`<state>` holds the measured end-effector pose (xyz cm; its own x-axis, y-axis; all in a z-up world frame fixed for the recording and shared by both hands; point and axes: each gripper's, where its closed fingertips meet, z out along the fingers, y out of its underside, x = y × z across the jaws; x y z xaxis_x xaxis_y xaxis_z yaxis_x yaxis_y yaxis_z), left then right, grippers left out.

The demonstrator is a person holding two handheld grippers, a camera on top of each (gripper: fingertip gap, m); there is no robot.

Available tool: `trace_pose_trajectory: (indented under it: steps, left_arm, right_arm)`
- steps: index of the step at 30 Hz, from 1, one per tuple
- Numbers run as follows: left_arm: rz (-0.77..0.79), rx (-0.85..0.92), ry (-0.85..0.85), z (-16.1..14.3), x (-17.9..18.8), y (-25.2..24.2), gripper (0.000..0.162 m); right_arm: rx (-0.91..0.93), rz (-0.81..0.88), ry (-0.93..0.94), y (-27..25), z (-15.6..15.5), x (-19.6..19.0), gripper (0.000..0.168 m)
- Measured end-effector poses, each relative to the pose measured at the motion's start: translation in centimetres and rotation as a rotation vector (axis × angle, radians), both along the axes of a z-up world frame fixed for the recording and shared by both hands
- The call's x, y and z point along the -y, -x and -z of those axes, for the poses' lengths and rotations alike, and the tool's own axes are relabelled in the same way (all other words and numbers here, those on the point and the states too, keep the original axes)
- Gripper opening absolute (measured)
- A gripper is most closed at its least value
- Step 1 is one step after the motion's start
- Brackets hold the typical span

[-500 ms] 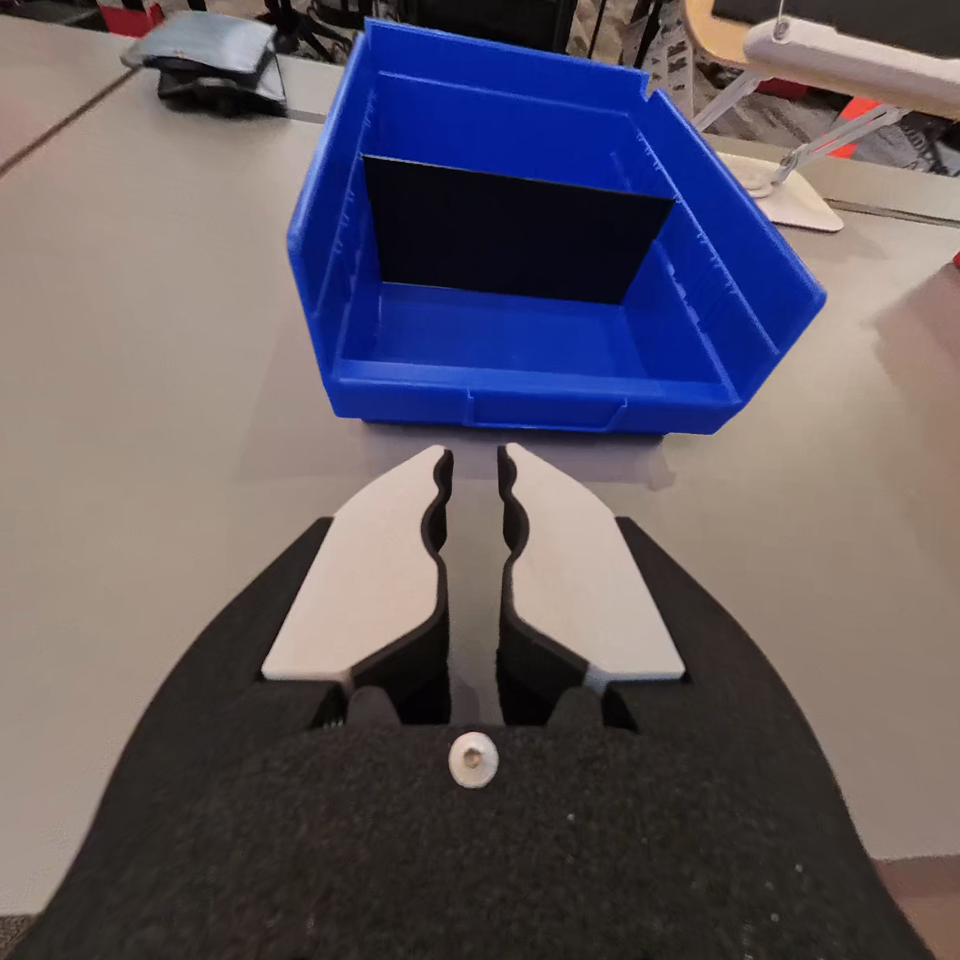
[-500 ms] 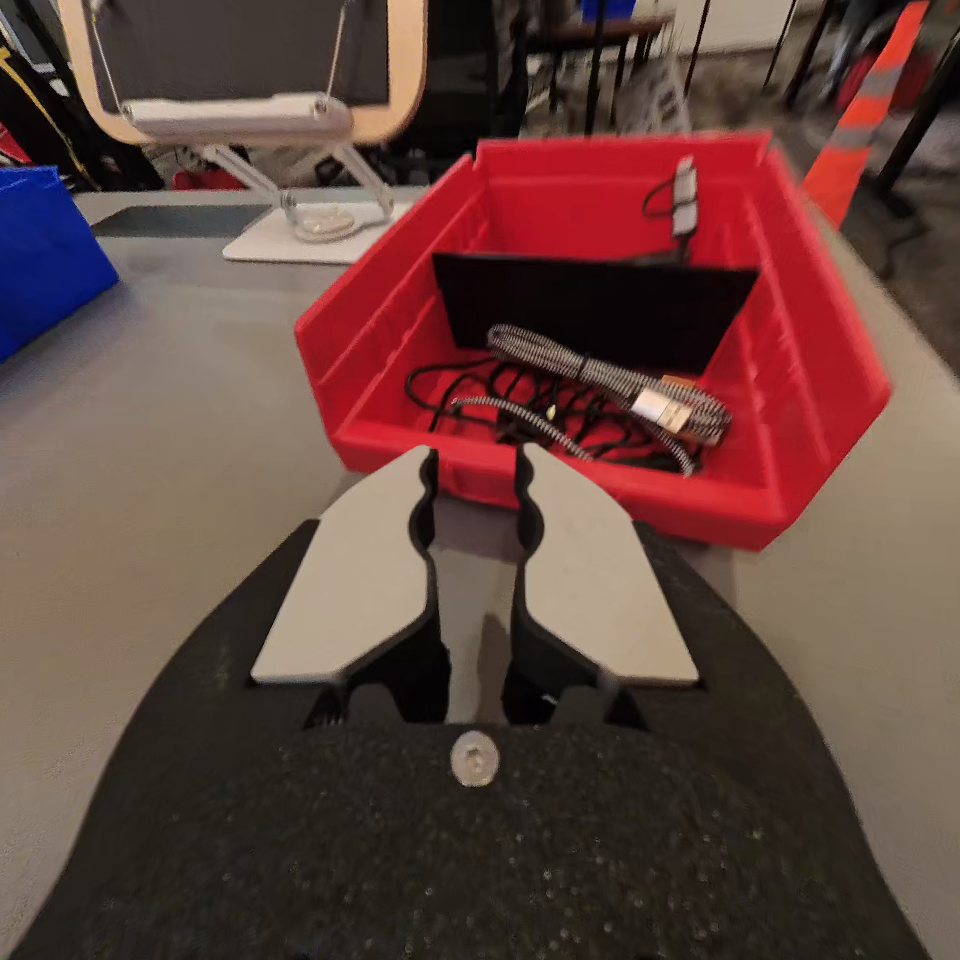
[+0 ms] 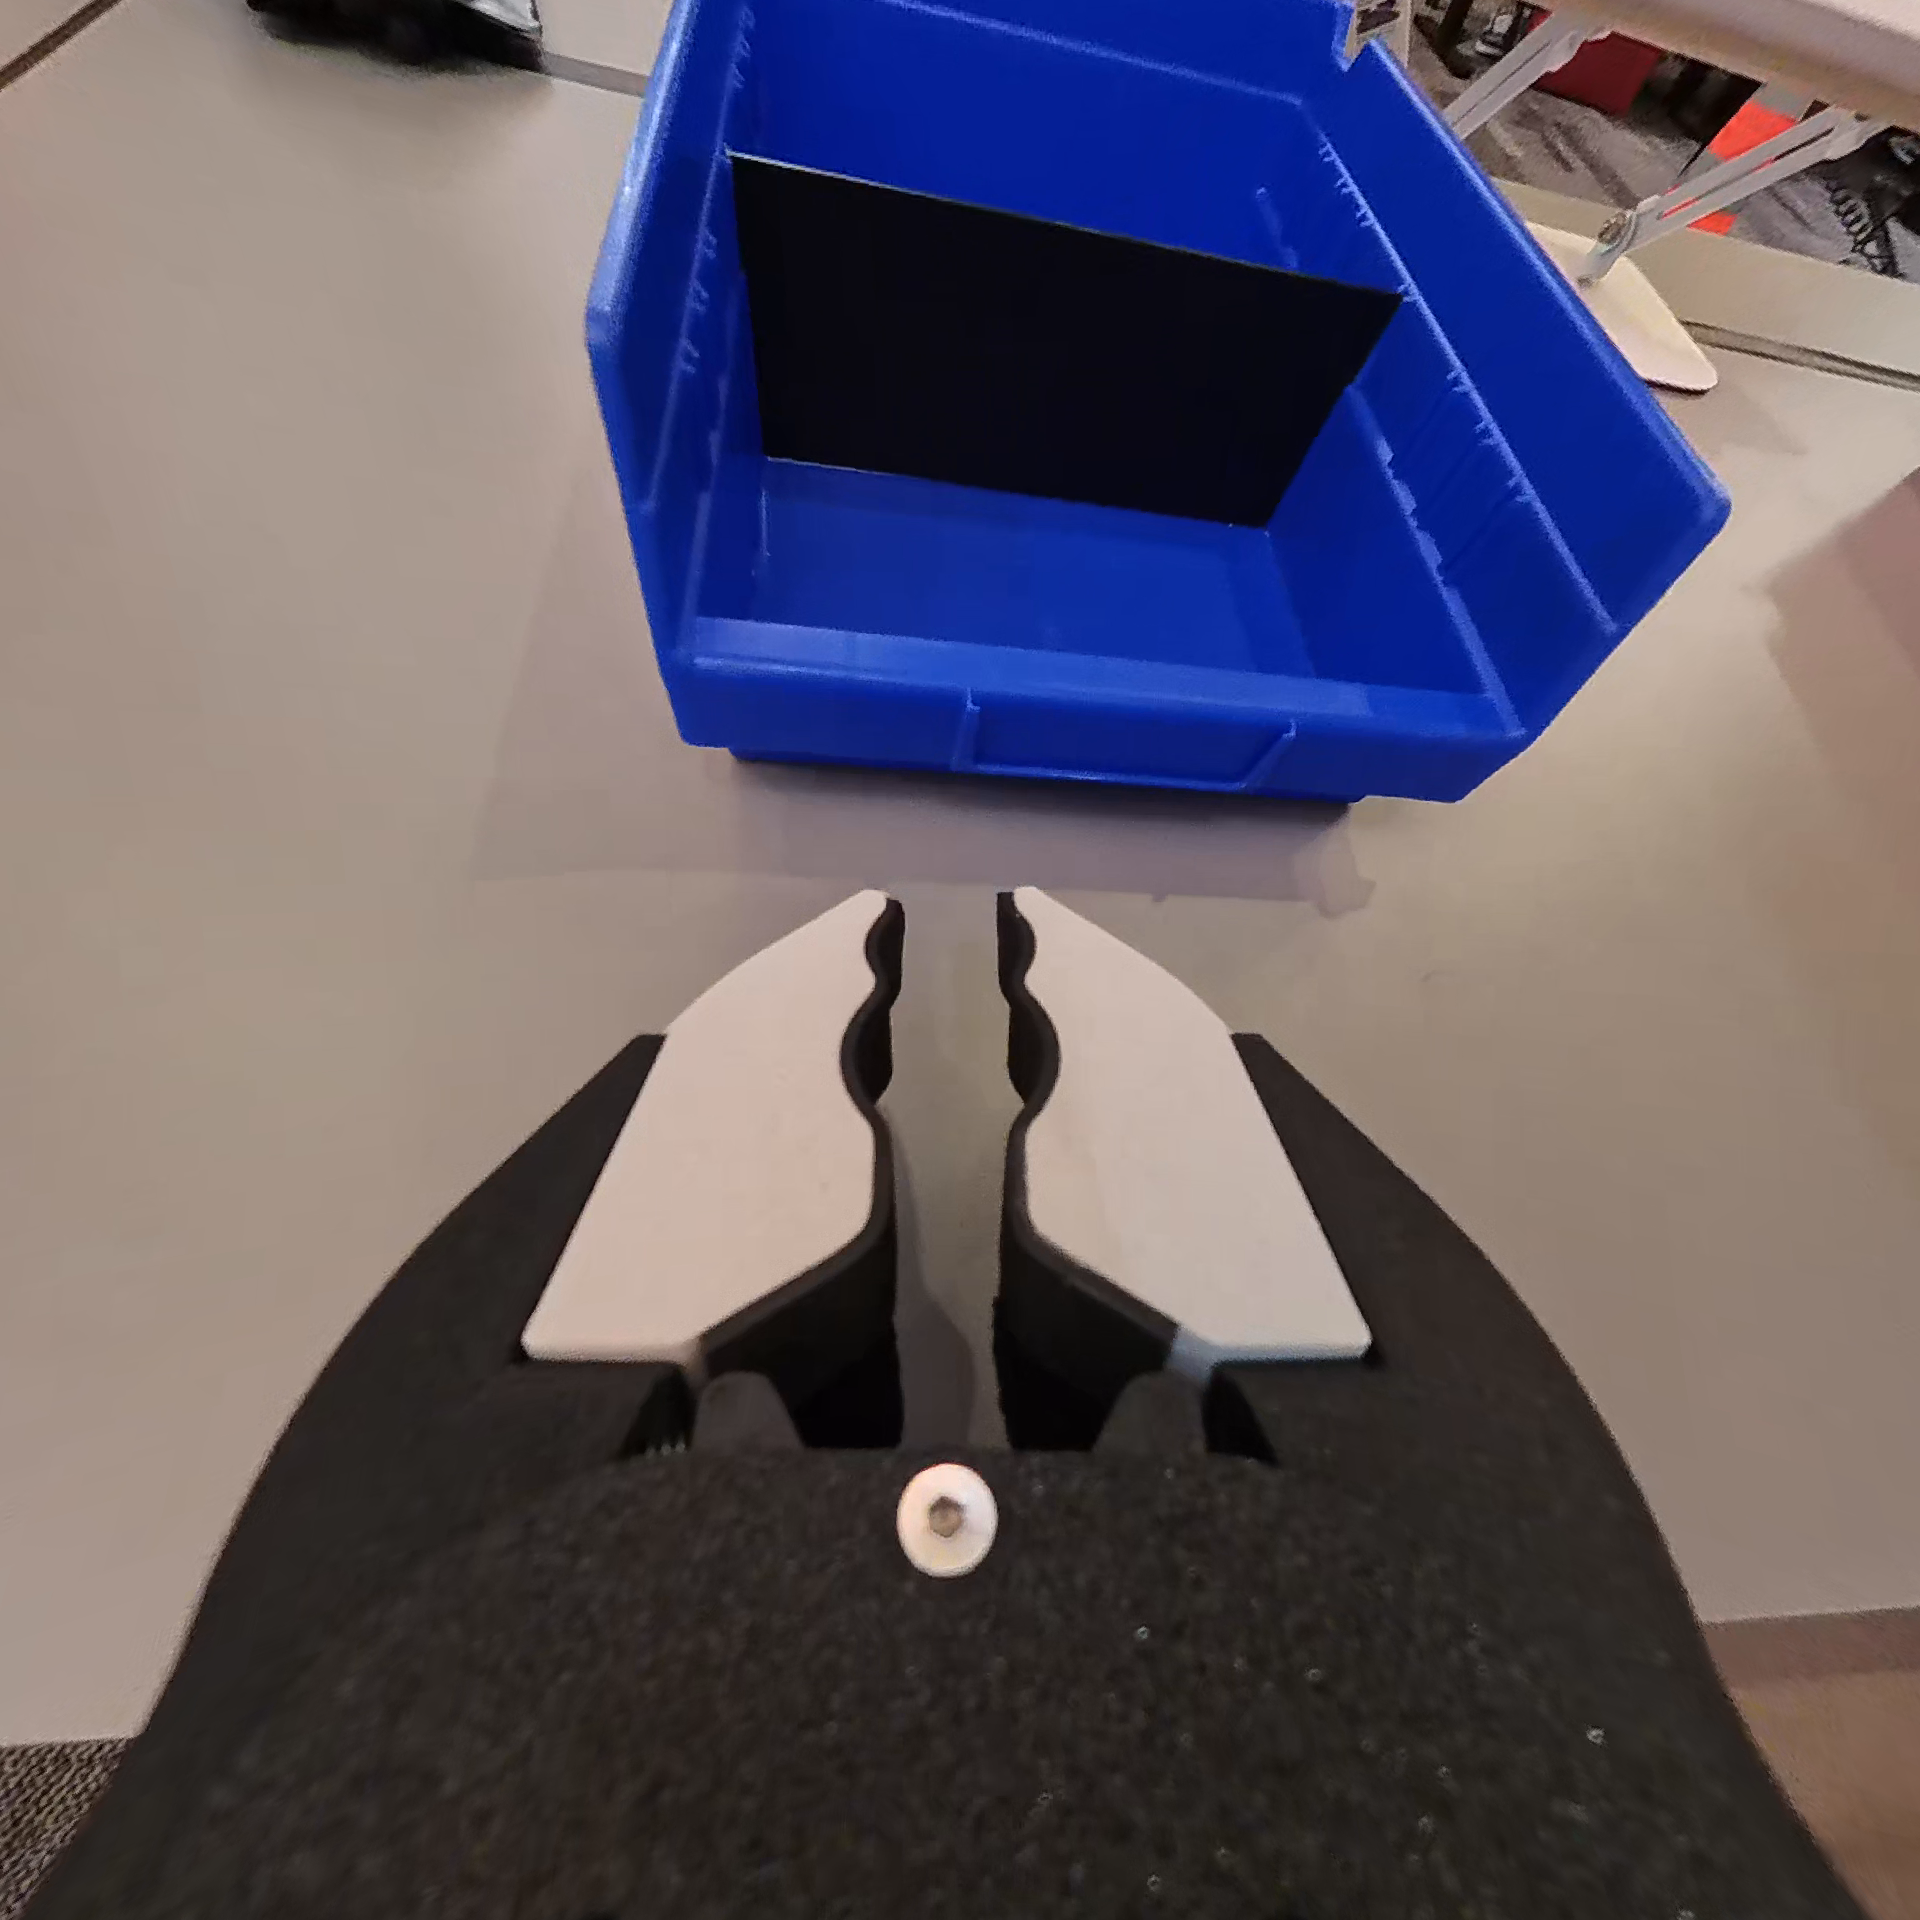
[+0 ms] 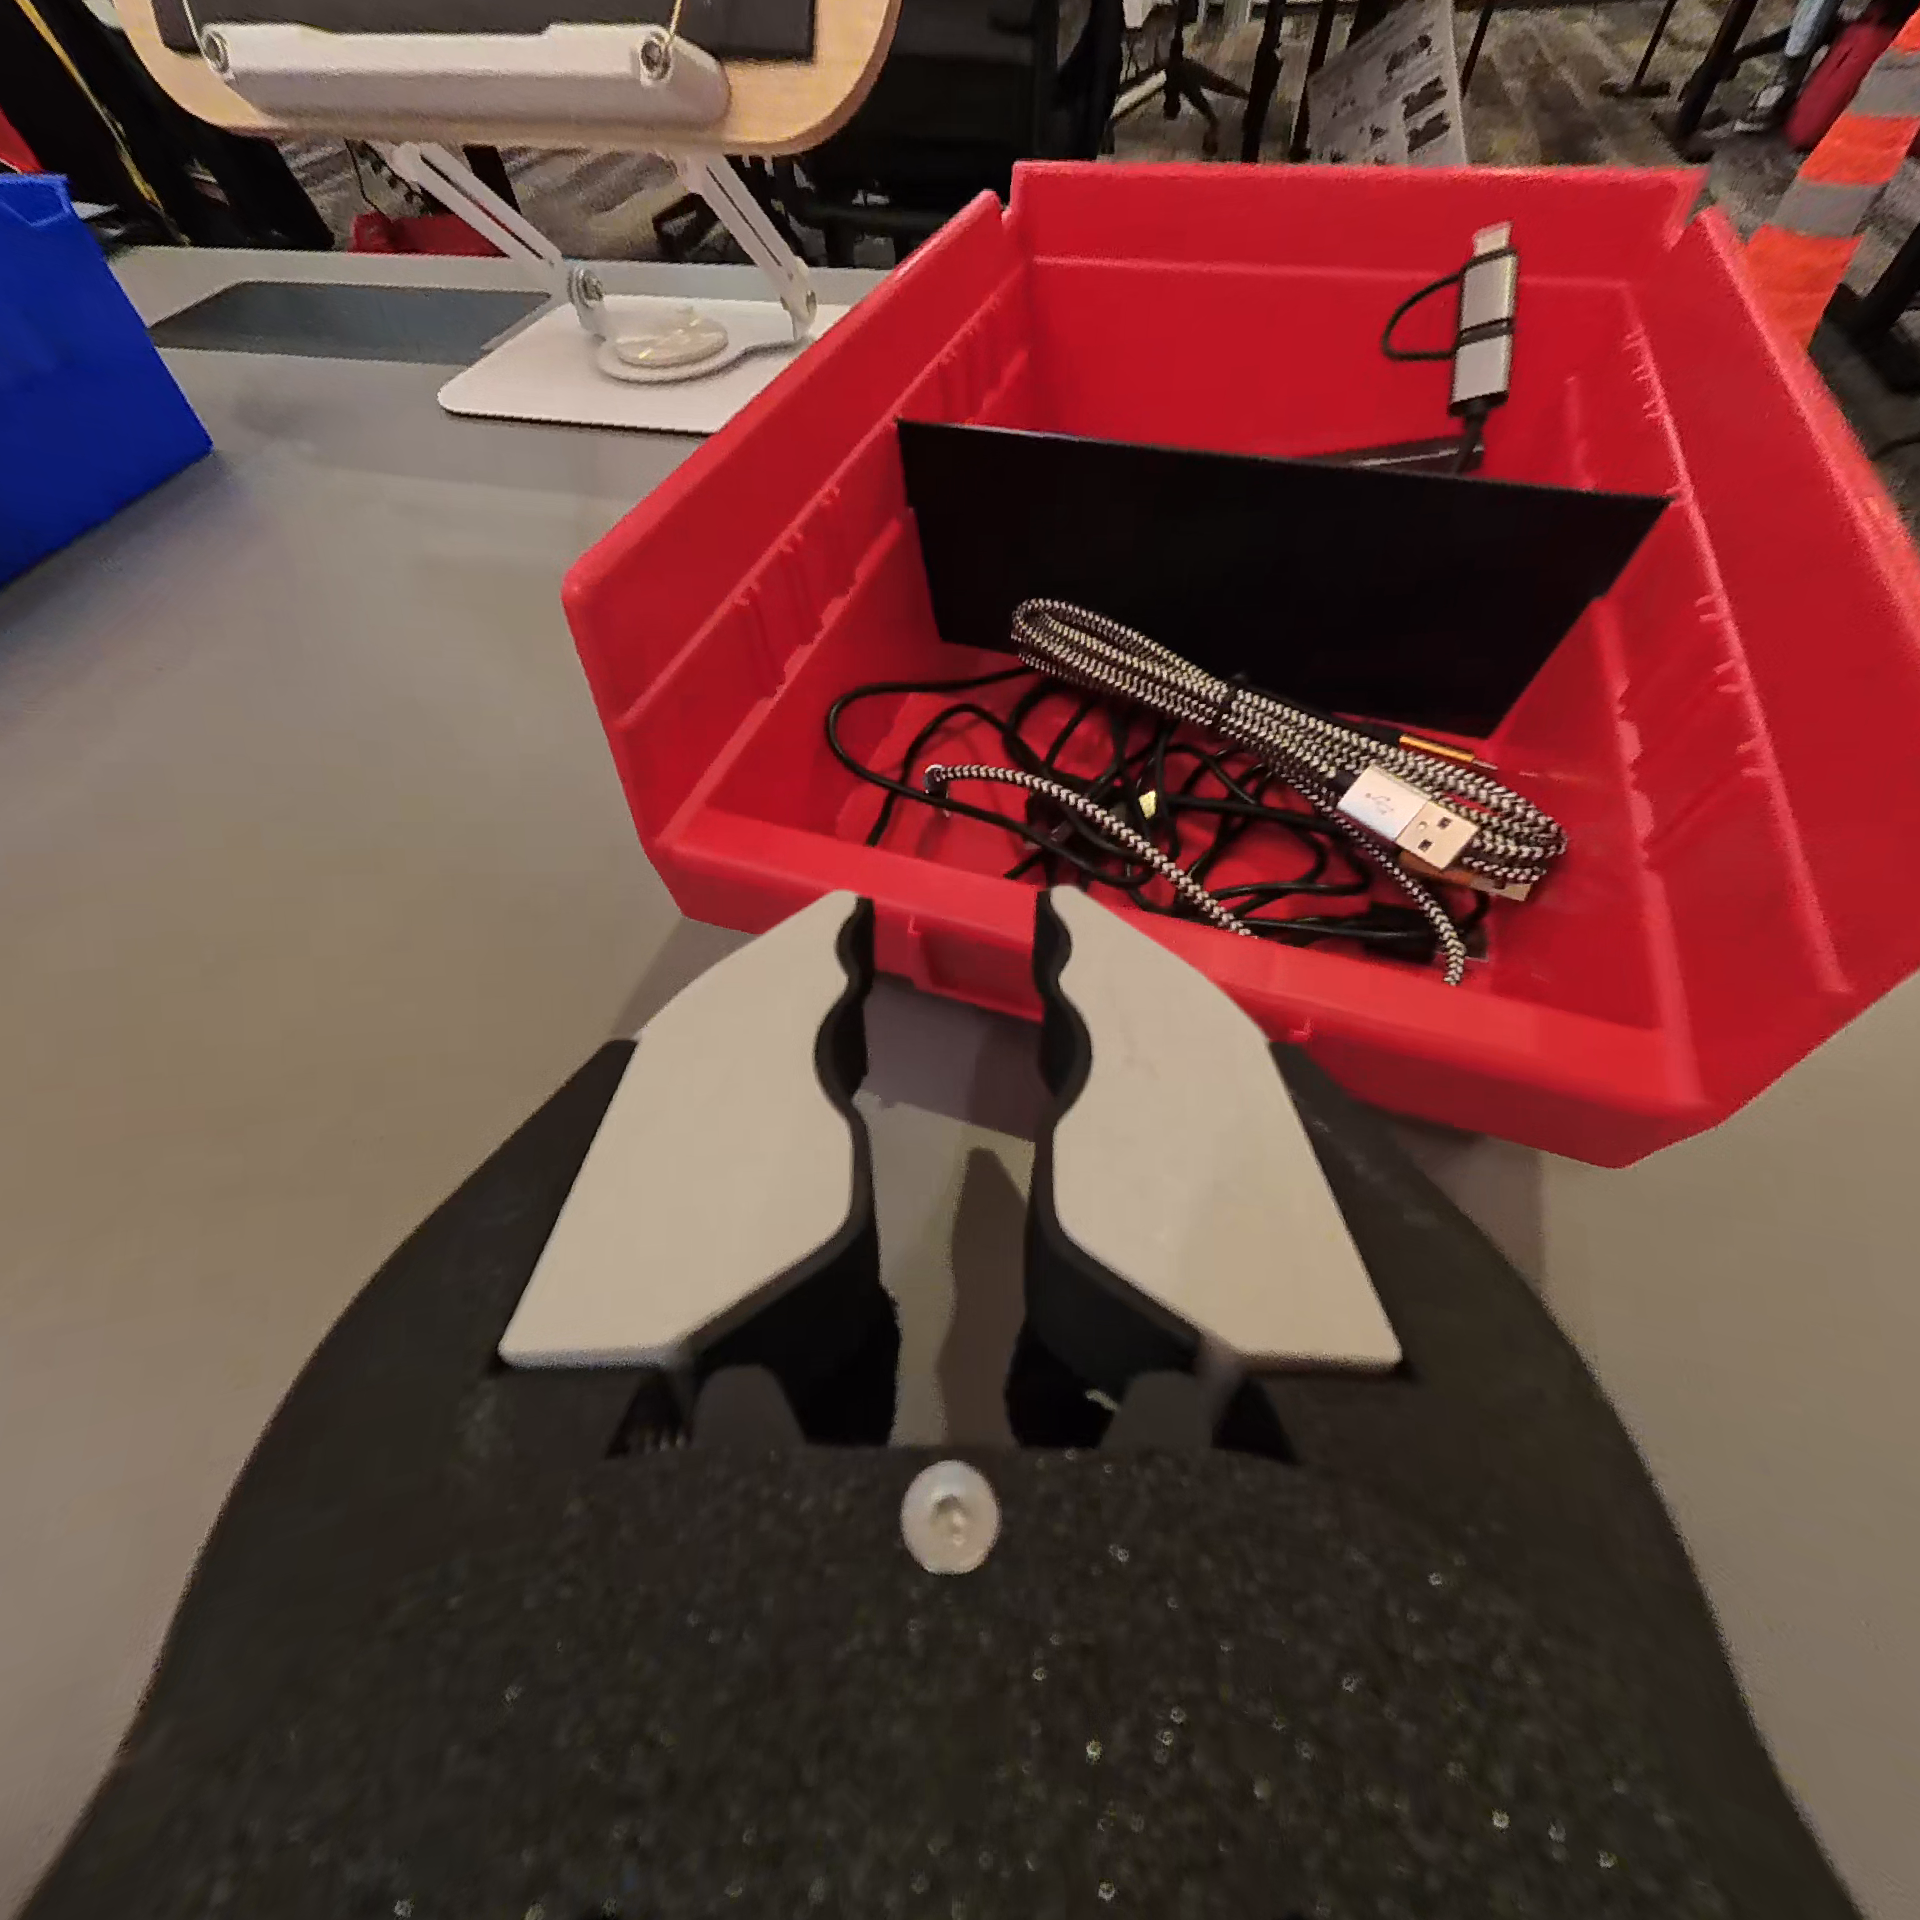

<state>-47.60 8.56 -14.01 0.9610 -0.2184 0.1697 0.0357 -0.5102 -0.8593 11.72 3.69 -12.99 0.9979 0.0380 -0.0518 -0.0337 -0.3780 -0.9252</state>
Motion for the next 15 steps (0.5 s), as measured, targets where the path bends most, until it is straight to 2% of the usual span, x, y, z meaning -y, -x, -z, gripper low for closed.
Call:
trace_pose_trajectory:
  steps: [2,4,6,9,11,13,15]
  left_arm:
    - [0.012,0.004,0.004,0.0,0.1,-0.3,0.017]
    - [0.033,0.026,0.003,-0.3,0.4,-1.2,0.017]
    - [0.084,0.038,0.0,-0.5,0.8,-2.8,0.017]
    - [0.188,0.025,-0.002,-0.6,1.6,-5.8,0.018]
    - [0.264,0.015,-0.002,-0.6,2.5,-7.9,0.019]
    - [0.328,-0.012,-0.006,-0.4,3.3,-9.6,0.019]
    - [0.39,-0.056,-0.014,-0.2,3.9,-11.2,0.02]
  right_arm:
    - [0.019,0.005,0.008,0.0,0.1,0.0,0.03]
    - [0.154,0.046,0.002,0.3,-0.7,-0.1,0.033]
    - [0.286,0.017,0.003,3.7,-1.6,-1.2,0.034]
    - [0.418,0.019,0.083,6.6,-0.4,-2.5,0.044]
    - [0.391,-0.001,0.097,7.3,0.0,-2.8,0.049]
    - [0.24,-0.024,0.079,8.2,-0.3,-3.6,0.053]
    - [0.188,0.0,0.076,7.9,-1.0,-5.1,0.056]
